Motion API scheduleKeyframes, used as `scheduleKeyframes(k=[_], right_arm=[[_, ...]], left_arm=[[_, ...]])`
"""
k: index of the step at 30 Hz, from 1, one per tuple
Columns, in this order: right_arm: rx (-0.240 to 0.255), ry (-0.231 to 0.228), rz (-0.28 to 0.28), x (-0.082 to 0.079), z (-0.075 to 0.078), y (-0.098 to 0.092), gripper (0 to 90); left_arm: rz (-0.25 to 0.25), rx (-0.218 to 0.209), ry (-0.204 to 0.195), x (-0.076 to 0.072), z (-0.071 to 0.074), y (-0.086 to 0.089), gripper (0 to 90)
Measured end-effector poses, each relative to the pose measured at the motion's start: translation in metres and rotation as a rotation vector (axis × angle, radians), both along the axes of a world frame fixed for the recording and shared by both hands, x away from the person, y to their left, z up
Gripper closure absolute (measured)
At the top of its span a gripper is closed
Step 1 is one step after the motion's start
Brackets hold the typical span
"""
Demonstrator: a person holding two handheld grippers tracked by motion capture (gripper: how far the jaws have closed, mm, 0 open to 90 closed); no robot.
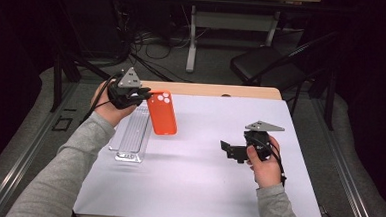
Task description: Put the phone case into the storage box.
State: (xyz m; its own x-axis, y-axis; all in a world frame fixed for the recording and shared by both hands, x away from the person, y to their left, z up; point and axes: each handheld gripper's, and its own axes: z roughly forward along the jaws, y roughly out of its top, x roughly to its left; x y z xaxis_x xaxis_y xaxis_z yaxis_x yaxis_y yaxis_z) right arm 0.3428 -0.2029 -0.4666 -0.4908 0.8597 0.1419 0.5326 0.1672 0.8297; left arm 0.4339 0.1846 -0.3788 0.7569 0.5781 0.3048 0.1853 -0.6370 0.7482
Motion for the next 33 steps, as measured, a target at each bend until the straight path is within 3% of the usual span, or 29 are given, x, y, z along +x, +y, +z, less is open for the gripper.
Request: scheduleKeyframes(k=[13,26,33], right_arm=[[0.001,0.003,-0.007,-0.001,0.0,-0.001,5.1],[-0.003,0.005,-0.011,0.0,-0.002,-0.002,5.2],[-0.002,0.005,-0.012,0.0,-0.002,-0.002,5.2]], left_arm=[[0.021,0.042,-0.032,0.014,0.012,0.011,80.8],[0.091,0.109,-0.084,0.034,0.016,0.026,80.8],[0.119,0.113,-0.107,0.043,0.013,0.034,80.7]])
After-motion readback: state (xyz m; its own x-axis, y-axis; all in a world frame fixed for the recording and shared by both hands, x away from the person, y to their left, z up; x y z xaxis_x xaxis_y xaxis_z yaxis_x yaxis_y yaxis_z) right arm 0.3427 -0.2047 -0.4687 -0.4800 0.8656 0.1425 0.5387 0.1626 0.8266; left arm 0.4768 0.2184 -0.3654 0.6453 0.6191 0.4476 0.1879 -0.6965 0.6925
